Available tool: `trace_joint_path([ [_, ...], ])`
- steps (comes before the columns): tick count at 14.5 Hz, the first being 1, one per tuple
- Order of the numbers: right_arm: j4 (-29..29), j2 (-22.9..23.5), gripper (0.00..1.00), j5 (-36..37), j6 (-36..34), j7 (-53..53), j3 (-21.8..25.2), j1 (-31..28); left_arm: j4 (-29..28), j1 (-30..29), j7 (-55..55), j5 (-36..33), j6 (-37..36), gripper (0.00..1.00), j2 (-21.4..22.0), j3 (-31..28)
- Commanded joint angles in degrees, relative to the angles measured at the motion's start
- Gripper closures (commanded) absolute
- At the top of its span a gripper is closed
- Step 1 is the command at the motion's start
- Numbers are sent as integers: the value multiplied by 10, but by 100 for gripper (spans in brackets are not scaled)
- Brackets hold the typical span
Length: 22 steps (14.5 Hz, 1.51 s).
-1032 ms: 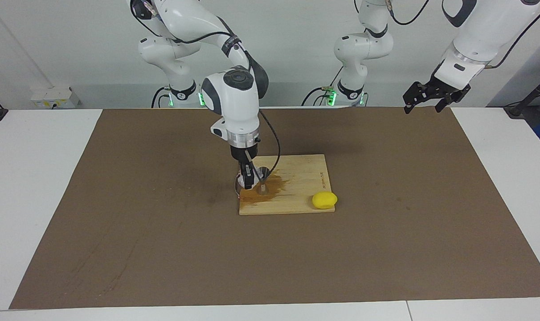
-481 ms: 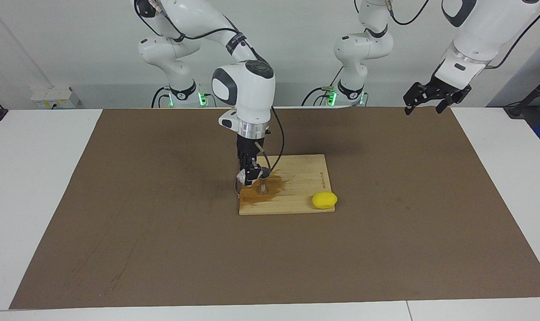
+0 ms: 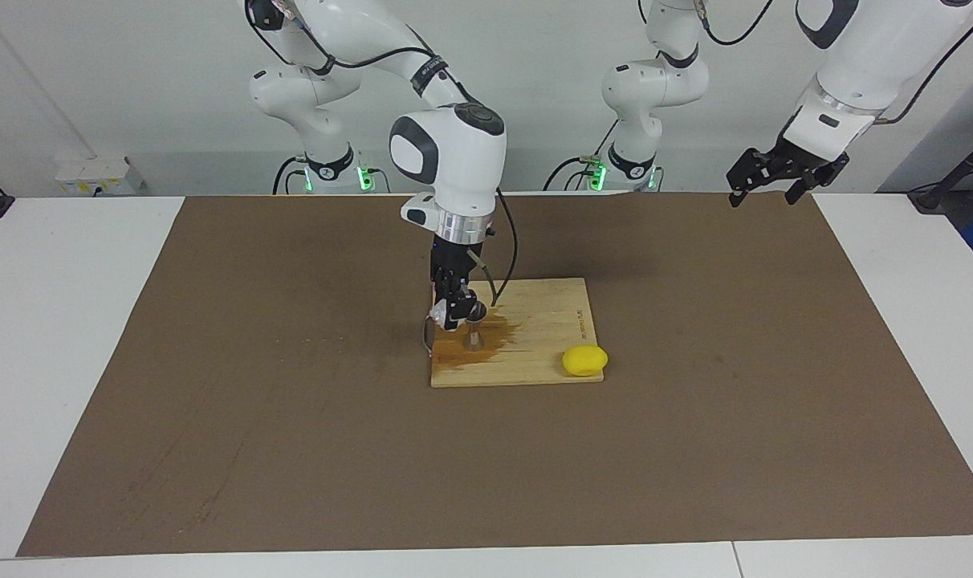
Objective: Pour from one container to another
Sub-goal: 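Tilt the glass cup with the right gripper to pour into the metal cup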
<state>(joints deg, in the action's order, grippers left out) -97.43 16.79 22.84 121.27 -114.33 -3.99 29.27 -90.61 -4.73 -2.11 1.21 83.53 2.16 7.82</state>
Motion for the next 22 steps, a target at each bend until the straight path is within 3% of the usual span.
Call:
trace_joint_path([
  [1,-7,-12,100,12,-11,-12,-2,1,-12,3,-5,5,6,0,11,-3],
  [4,-7,-11,100,-4,-16,-12,-5,-3,-12,3,-5,4,6,0,11,-3],
  [10,-3,-15,100,-105,-21,42,-4,-21,-12,3,-5,5,6,0,11,-3],
  [22,-4,-15,100,-190,-9,68,-4,-43,-12,3,-5,4,6,0,11,-3],
])
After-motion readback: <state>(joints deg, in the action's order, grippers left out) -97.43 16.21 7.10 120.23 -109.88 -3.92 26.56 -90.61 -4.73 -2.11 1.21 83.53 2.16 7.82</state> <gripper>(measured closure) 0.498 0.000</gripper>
